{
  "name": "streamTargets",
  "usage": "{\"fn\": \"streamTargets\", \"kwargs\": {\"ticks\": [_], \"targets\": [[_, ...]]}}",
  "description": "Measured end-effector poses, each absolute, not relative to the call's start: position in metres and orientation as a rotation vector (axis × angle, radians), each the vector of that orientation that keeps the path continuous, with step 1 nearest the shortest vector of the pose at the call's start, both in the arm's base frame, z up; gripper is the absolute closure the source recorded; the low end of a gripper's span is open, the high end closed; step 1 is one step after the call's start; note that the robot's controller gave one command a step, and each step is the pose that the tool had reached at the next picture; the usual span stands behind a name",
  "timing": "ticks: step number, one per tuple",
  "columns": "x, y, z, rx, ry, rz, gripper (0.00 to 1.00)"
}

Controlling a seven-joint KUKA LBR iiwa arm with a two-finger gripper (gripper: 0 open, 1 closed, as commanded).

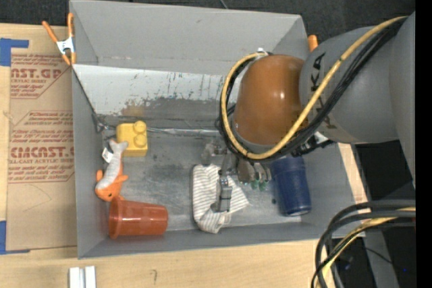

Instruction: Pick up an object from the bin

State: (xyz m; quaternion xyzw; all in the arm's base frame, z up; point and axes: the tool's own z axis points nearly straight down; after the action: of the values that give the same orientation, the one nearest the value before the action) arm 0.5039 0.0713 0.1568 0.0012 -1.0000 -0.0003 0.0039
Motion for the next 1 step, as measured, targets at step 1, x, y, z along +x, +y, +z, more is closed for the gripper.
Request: {"fn": "streamTargets", "kwargs": {"ticks": [1], "targets": [[0.5056, 0.071, 0.1613, 0.001, -3.141, -0.002, 0.0]]}}
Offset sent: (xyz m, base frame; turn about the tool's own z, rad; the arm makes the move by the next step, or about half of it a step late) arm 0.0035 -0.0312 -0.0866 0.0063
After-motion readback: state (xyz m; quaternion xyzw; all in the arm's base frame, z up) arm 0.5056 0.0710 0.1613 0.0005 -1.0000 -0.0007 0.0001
